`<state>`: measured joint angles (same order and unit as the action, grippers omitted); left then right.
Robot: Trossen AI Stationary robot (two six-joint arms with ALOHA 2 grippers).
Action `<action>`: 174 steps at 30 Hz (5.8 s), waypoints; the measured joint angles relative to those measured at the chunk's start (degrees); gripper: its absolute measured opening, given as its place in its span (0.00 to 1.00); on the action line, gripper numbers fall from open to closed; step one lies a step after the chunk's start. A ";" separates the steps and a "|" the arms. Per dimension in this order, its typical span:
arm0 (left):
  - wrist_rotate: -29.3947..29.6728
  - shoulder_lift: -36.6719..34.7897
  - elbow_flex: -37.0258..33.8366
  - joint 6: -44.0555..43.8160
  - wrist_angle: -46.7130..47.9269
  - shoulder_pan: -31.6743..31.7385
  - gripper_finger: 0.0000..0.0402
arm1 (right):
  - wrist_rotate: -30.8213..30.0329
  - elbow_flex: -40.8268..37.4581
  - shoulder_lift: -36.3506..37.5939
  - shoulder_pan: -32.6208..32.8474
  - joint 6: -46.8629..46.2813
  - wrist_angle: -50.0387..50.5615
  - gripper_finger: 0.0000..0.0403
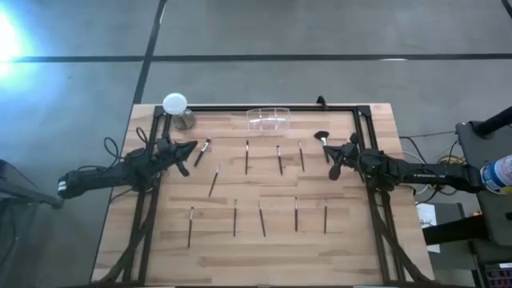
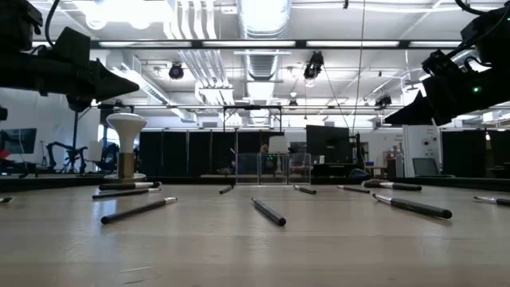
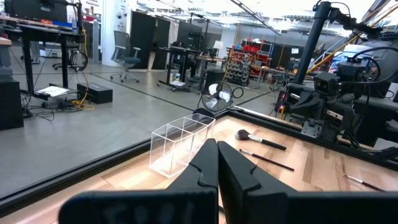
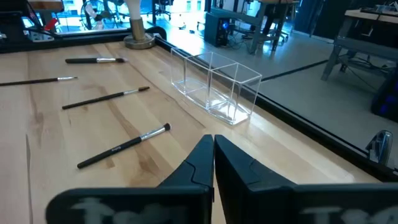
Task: Pick & Place Makeup Brushes
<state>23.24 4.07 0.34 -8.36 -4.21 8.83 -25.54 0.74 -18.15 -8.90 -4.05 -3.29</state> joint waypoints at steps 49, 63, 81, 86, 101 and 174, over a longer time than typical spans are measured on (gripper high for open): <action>-0.02 0.00 0.00 -4.96 -0.07 0.04 0.00 | 1.57 1.12 -0.33 -0.11 -0.56 -15.71 0.02; -0.23 0.00 0.00 -11.88 0.21 -0.01 0.00 | -8.65 19.12 -23.23 -1.60 -24.40 17.07 0.02; -4.92 1.56 0.00 -13.83 1.38 -0.02 0.00 | 8.47 33.29 -53.56 -22.25 -34.69 30.10 0.33; -4.98 4.10 0.00 -14.98 1.49 -0.03 0.00 | 11.45 33.80 -58.91 -27.33 -32.45 29.17 0.43; -5.01 10.18 0.00 -18.36 1.51 -0.03 0.00 | 14.44 34.61 -68.96 -29.99 -30.71 23.81 0.30; -5.67 10.35 0.00 -14.05 -1.36 -0.01 0.00 | 25.99 48.01 -76.87 -19.67 5.66 18.36 0.39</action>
<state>17.58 14.41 0.34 -22.41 -5.56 8.82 0.45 48.75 -95.02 -28.58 1.61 15.07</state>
